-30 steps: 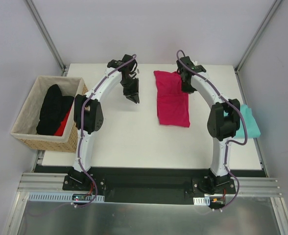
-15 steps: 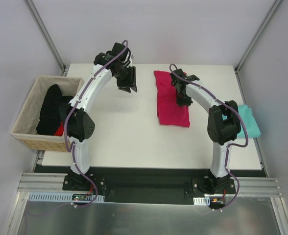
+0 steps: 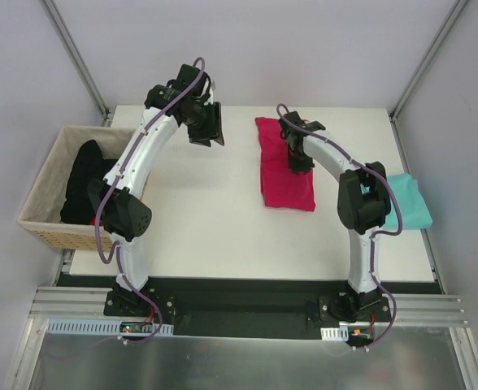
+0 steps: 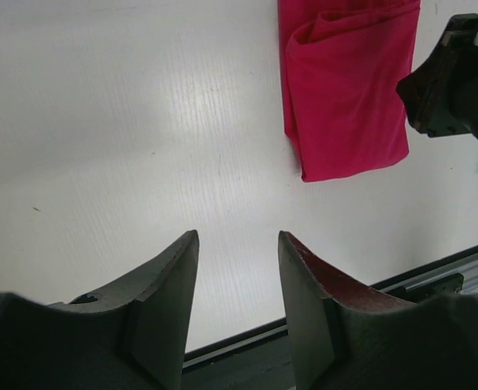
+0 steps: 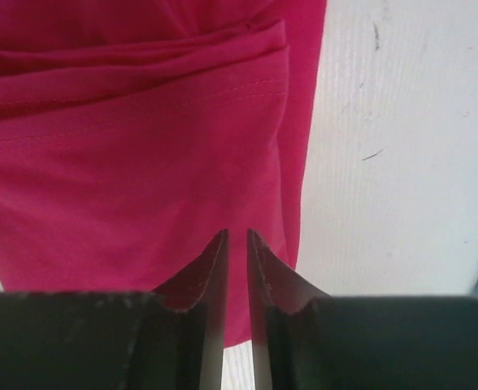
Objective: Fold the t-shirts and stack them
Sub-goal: Fold the folded rectangular tshirt in 1/3 of the way
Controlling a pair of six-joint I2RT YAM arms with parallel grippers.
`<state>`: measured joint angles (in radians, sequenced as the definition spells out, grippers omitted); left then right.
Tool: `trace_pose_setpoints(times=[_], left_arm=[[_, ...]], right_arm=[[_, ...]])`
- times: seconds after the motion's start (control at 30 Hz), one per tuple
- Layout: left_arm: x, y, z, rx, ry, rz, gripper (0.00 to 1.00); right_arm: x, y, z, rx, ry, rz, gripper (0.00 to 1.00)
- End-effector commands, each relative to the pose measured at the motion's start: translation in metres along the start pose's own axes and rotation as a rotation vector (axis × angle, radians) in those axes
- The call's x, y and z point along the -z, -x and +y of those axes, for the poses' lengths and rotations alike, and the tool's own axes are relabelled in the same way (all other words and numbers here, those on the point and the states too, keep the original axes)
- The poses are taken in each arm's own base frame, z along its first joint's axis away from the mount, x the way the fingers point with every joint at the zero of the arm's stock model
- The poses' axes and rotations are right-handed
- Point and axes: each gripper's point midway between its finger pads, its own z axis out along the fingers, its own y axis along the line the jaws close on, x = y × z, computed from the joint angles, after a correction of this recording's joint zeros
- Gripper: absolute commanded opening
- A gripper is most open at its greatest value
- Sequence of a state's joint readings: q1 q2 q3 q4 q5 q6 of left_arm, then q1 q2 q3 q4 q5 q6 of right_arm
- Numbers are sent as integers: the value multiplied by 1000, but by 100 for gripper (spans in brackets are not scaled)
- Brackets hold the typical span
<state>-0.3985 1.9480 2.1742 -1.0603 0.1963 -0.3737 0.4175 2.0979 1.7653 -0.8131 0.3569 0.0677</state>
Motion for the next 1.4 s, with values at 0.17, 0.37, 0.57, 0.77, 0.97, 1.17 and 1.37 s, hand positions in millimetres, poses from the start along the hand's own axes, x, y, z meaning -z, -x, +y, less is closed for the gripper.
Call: trace_pose_setpoints(times=[0.17, 0.37, 0.57, 0.77, 0.97, 1.17, 1.37], left_arm=[[36, 7, 2, -9, 21, -87, 43], [34, 4, 3, 3, 18, -75, 42], [33, -2, 5, 8, 25, -59, 42], [31, -10, 7, 20, 24, -38, 41], [34, -15, 9, 29, 31, -36, 41], [33, -20, 10, 38, 26, -26, 40], [32, -22, 8, 38, 11, -21, 40]], right_arm=[[-10, -4, 13, -1, 39, 39, 10], [-24, -23, 21, -19, 59, 98, 8], [-31, -45, 29, -35, 88, 148, 6], [-27, -59, 37, -29, 105, 164, 5], [-17, -81, 50, -4, 126, 184, 4], [-3, -110, 70, 49, 148, 197, 4], [15, -131, 88, 111, 161, 187, 4]])
